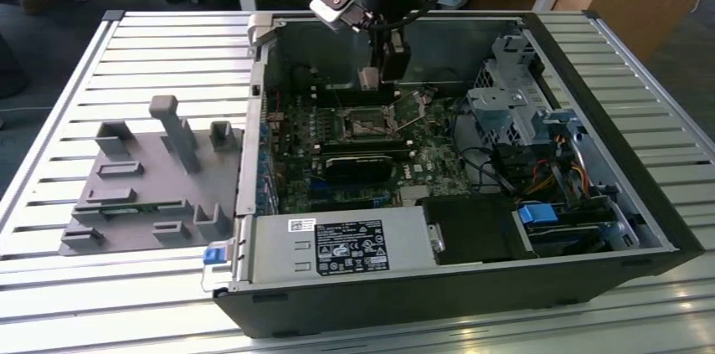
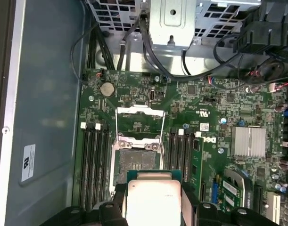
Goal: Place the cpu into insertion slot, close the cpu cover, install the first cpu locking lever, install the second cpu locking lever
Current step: 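Place the cpu into insertion slot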
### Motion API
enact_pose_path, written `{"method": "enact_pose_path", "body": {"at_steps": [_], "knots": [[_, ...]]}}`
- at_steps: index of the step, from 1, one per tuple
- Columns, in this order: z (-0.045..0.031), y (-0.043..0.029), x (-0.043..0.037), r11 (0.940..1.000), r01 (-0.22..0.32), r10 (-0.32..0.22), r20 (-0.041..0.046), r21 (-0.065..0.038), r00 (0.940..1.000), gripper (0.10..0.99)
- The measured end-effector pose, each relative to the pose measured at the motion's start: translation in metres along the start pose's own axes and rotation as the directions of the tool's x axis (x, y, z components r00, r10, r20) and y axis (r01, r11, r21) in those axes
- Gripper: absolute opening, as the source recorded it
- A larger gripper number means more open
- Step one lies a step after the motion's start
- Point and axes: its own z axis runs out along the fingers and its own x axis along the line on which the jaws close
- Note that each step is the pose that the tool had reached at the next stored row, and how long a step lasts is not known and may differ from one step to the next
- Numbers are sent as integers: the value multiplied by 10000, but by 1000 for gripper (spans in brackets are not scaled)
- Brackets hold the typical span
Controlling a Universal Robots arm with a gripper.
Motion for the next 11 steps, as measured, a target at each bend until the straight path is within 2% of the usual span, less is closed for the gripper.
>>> {"method": "enact_pose_path", "body": {"at_steps": [6, 11], "knots": [[75, -1, 29, 9997, -257, 257, 10, -2, 9997, 541], [149, -4, 40, 9996, -265, 265, 16, -2, 9996, 541]]}}
